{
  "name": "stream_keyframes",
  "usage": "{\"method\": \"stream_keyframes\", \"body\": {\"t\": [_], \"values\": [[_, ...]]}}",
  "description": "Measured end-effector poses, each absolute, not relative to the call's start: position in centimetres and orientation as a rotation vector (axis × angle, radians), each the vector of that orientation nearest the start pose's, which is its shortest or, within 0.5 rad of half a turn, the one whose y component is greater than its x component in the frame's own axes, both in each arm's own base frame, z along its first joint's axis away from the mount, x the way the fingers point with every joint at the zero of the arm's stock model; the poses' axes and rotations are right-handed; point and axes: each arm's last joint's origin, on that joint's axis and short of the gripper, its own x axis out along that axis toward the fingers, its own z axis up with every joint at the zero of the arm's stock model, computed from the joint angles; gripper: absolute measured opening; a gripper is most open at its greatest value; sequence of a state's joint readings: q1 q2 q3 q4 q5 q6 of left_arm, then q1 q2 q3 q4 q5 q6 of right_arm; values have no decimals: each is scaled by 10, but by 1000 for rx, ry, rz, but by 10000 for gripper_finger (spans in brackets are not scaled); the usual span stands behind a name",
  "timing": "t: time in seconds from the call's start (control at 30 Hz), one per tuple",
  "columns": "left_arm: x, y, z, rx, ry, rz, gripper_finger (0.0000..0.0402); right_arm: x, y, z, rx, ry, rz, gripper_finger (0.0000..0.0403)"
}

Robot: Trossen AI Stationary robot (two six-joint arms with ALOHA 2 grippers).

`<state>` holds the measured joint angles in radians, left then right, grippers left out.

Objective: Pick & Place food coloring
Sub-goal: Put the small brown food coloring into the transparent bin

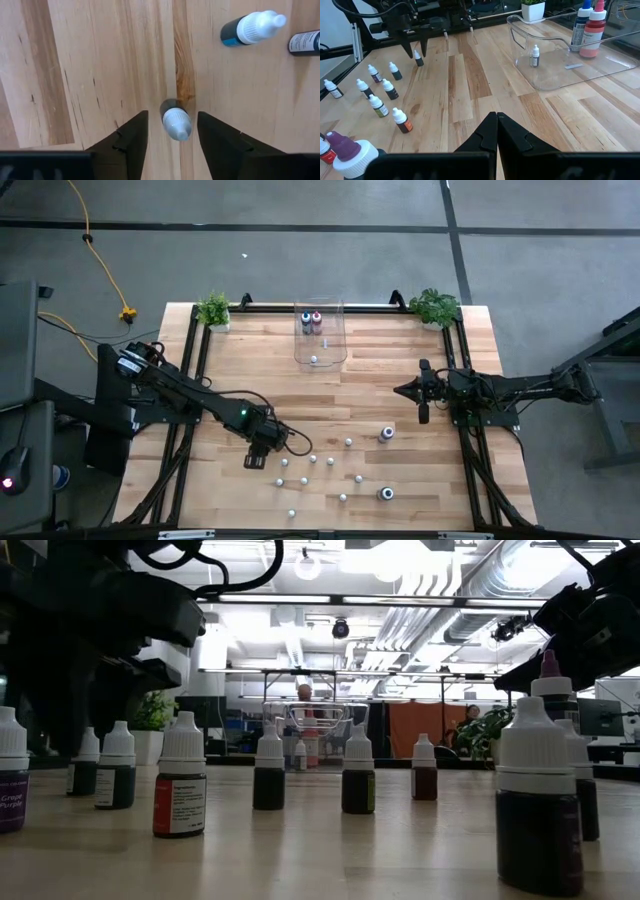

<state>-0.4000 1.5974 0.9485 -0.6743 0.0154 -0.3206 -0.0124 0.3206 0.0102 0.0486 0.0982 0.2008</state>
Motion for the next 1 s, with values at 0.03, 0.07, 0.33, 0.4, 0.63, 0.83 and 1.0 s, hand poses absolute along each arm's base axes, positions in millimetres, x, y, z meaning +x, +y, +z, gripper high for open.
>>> {"method": "stream_keyframes", "body": {"t": [0.03,0.07,0.33,0.4,0.63,0.83,1.0], "values": [[260,-110,173,-16,1342,-139,158,114,-4,144,188,250,-136,0],[260,-110,173,-16,1342,-139,154,114,-4,144,188,249,-136,0],[260,-110,173,-16,1342,-139,114,114,-4,144,188,250,-136,0],[260,-110,173,-16,1342,-139,102,114,-4,144,188,250,-136,0],[260,-110,174,-16,1341,-139,57,114,-4,144,188,249,-136,0],[260,-110,174,-16,1340,-139,48,114,-4,144,188,249,-136,0],[260,-110,174,-16,1340,-139,48,114,-4,144,188,250,-136,0]]}}
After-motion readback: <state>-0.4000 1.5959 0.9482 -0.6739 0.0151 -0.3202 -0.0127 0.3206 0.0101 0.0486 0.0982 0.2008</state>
